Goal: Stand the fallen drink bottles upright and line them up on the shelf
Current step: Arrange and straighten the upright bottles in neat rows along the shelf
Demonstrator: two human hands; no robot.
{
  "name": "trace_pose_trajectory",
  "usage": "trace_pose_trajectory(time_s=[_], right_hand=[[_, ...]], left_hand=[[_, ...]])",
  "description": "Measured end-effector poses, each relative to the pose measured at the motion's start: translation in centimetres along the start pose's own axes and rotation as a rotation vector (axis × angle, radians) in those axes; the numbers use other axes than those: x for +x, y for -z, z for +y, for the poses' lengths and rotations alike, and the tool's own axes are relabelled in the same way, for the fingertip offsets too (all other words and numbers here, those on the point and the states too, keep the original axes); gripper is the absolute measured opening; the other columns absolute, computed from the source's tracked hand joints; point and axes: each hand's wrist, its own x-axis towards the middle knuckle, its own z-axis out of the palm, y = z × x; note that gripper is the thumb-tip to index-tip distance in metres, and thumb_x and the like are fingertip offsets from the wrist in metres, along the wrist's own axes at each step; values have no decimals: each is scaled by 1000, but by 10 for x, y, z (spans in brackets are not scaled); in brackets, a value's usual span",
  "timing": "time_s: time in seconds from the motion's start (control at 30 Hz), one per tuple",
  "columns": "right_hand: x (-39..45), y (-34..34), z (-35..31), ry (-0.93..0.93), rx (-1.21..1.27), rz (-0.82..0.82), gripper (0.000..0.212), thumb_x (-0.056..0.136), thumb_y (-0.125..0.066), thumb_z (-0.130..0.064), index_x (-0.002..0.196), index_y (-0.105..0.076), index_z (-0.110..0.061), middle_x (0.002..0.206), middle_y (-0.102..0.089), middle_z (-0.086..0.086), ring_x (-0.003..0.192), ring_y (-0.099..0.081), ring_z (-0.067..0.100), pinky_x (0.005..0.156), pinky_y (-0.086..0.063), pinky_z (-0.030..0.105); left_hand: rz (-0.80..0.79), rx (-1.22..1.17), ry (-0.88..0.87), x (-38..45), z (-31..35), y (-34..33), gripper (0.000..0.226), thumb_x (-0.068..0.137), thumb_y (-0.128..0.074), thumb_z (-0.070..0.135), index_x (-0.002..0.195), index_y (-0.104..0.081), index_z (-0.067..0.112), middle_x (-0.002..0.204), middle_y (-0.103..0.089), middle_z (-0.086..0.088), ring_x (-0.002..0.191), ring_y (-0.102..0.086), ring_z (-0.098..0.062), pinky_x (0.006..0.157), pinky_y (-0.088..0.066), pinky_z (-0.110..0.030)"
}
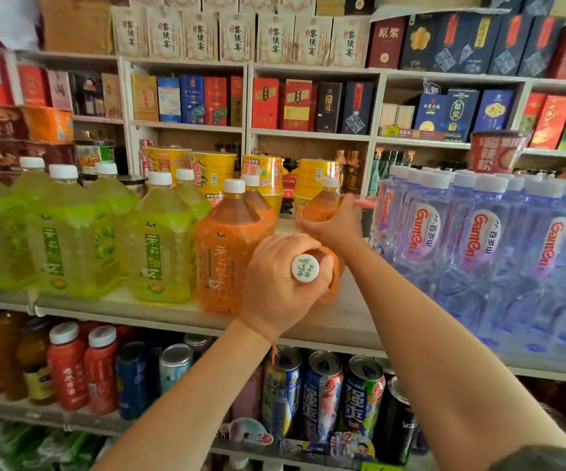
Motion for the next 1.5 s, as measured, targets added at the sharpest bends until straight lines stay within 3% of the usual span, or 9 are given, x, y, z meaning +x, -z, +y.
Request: trace_pose_trajectory(time_s=[0.27,0.43,0.6,0.67,0.73,0.93,1.13,1.3,1.5], right_hand=[[-28,25,-25,-92,228,-77,104,36,-40,-67,126,-48,-15,144,-46,21,133,-43,43,107,-40,59],[-37,43,-18,-29,186,-192,58,91,-65,-44,141,-48,-21,139,-54,10,115,-54,24,93,-47,41],[-60,49,-19,-127,491,-188,33,89,-51,-57,101,-75,-40,99,-77,-5,91,-73,13,77,-57,35],[-73,43,-14,-206,673,-124,35,88,-49,-57,84,-78,-39,77,-77,-8,75,-74,11,60,-57,26],[-85,35,-2,-308,791,-55,39,98,-44,-56,95,-74,-31,75,-77,-7,74,-74,11,60,-54,27],[-111,19,11,-456,902,-69,66,94,-33,-76,128,-64,-29,112,-75,4,105,-69,24,100,-52,50],[-119,22,7,-524,942,-79,69,94,-31,-76,130,-64,-28,122,-71,9,114,-65,29,106,-47,55],[-126,31,6,-538,933,-78,65,94,-31,-76,123,-66,-30,118,-72,7,110,-66,29,103,-49,56],[-138,37,4,-380,749,6,64,91,-23,-79,112,-67,-36,100,-76,-7,101,-68,16,85,-55,39]], left_hand=[[-193,-57,306,50,13,4,32,90,-62,46,75,-66,18,67,-65,5,63,-60,-10,54,-49,-27],[-340,-133,534,83,1,-7,34,91,-65,42,65,-59,22,62,-58,6,64,-57,-10,57,-36,-26],[-351,-190,634,81,-7,-25,29,91,-65,51,88,-73,23,80,-71,6,77,-65,-6,64,-47,-24],[-255,-315,726,66,-10,-27,32,92,-61,55,97,-71,25,86,-72,7,81,-66,-5,69,-48,-23],[-152,-468,854,44,-11,-31,41,91,-52,62,92,-69,25,87,-72,1,85,-69,-13,75,-52,-29],[-214,-839,1257,10,-13,-42,62,86,-33,81,107,-76,40,99,-79,5,96,-74,-20,92,-55,-46],[-188,-804,1281,10,-11,-45,66,76,-33,86,106,-73,43,91,-78,11,100,-71,-19,88,-56,-44],[-223,-837,1235,7,-4,-43,52,83,-27,83,79,-73,60,81,-77,16,74,-73,-1,47,-55,-21],[-222,-869,1291,8,-17,-38,74,93,-22,78,104,-79,32,98,-79,0,89,-76,-16,72,-60,-38]])
